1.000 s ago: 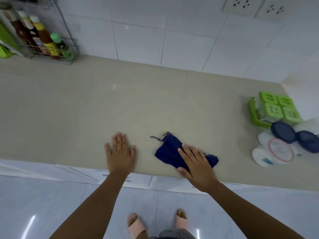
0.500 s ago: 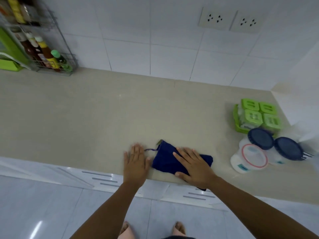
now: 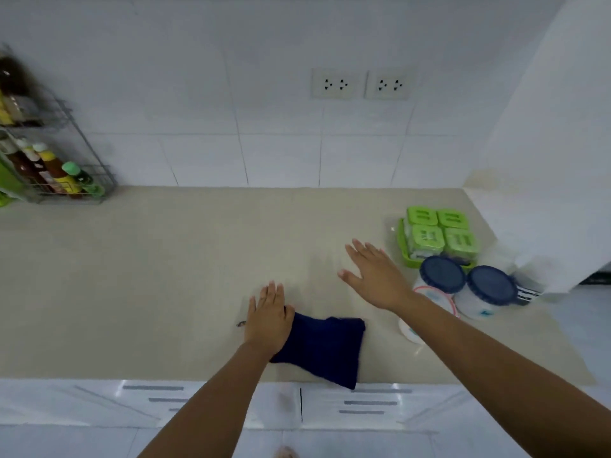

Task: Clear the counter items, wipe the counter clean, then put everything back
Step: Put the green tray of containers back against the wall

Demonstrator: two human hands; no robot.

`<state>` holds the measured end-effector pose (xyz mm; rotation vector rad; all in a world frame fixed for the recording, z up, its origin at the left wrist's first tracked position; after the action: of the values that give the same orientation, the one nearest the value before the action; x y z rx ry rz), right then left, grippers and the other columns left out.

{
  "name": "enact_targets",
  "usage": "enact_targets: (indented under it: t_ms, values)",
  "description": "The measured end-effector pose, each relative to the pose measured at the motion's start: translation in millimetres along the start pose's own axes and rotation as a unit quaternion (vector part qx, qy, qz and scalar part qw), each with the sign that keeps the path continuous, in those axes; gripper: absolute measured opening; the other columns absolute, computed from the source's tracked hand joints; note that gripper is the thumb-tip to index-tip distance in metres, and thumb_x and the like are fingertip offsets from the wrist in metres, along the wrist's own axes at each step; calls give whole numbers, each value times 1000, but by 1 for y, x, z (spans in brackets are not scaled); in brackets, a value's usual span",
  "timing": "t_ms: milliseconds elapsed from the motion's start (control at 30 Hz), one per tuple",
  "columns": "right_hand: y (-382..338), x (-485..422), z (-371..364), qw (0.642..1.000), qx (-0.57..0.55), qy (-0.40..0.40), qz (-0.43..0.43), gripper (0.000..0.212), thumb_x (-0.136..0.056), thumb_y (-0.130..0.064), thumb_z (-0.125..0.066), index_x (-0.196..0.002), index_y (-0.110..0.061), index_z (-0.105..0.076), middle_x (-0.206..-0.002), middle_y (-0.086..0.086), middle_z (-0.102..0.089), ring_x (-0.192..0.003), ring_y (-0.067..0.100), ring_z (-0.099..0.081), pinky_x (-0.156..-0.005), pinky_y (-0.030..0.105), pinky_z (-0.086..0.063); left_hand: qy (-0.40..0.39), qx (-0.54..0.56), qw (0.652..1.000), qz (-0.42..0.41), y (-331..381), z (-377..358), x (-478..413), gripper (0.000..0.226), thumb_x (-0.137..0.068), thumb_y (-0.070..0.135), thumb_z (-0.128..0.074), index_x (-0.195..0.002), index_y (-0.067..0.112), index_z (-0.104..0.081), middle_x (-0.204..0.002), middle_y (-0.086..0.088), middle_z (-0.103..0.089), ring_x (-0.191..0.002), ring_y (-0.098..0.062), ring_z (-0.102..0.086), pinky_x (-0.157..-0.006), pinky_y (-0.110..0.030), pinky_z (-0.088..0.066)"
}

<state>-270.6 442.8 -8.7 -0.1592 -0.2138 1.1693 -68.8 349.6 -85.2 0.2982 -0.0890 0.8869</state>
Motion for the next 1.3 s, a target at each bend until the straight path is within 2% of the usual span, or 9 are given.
enact_targets:
  t_ms: [167, 300, 600, 700, 833, 933, 1000, 1167, 1300]
  values:
    - [48, -12, 36, 993, -35, 41, -103, 71, -95, -56, -35, -153, -19, -16, -162, 2, -10, -148, 22, -12, -121, 36, -9, -31, -6, 997, -68, 32, 18, -40, 58, -103, 39, -15, -152, 12, 0, -161, -6, 2, -149, -17, -5, -121, -35, -2]
    - [96, -11, 71, 980, -27, 90, -178, 67, -96, -50, -41, -151, -16, -24, -159, 7, -20, -145, 26, -21, -117, 36, -17, -26, 58, 991, -119, 73, 38, -78, 58, -103, 41, -20, -153, 14, -9, -160, -4, -14, -146, -17, -19, -119, -30, -9]
    - [212, 17, 97, 921, -115, 80, -363, 68, -94, -57, -38, -147, -16, -33, -156, 7, -27, -140, 34, -27, -111, 46, -30, -74, 112, 978, -161, 193, 51, -126, 56, -101, 42, -28, -151, 16, -24, -154, -8, -32, -141, -24, -31, -113, -34, -25]
    - [241, 16, 93, 911, -138, 81, -381, 65, -91, -60, -34, -138, -16, -45, -144, 9, -43, -130, 35, -38, -105, 46, -36, -126, 171, 968, -136, 228, 46, -136, 59, -101, 45, -27, -149, 12, -27, -153, -12, -33, -141, -26, -31, -113, -35, -24]
    - [267, 3, 98, 919, -62, 54, -385, 63, -92, -60, -31, -133, -16, -50, -135, 6, -53, -128, 29, -38, -98, 43, -34, -159, 228, 954, -113, 262, 30, -151, 55, -99, 47, -29, -133, 7, -46, -136, -19, -51, -125, -34, -48, -103, -38, -37]
    - [280, -9, 101, 918, -28, -1, -396, 60, -94, -57, -28, -125, -13, -55, -128, 9, -56, -128, 29, -33, -96, 41, -32, -163, 275, 945, -67, 271, 8, -171, 70, -90, 61, -32, -140, 12, -42, -140, -16, -51, -128, -32, -47, -107, -41, -36]
    - [285, -13, 97, 921, 4, -24, -389, 59, -94, -55, -27, -119, -12, -59, -126, 9, -57, -126, 29, -33, -95, 40, -32, -158, 294, 942, -42, 280, 13, -167, 70, -92, 58, -36, -143, 10, -37, -145, -16, -45, -132, -31, -43, -111, -38, -33]
    - [288, -25, 97, 935, 65, -18, -348, 56, -94, -52, -28, -108, -12, -63, -120, 8, -59, -119, 28, -38, -94, 40, -30, -126, 326, 937, -5, 289, 11, -178, 58, -97, 44, -43, -139, 5, -40, -143, -16, -46, -131, -30, -44, -103, -32, -34]
    - [291, -44, 98, 944, 42, -21, -325, 54, -94, -51, -30, -109, -11, -62, -120, 9, -59, -120, 29, -38, -96, 41, -31, -136, 355, 925, 27, 287, 6, -183, 73, -94, 50, -45, -147, 4, -26, -153, -15, -33, -140, -28, -32, -111, -33, -26]
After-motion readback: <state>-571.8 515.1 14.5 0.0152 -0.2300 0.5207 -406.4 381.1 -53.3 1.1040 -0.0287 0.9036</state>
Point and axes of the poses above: each hand's wrist, its own x-axis away from the middle knuckle, its own z-axis out of the back of the hand, y = z × x, the point moved 4 cm from there along -x, towards the middle knuckle
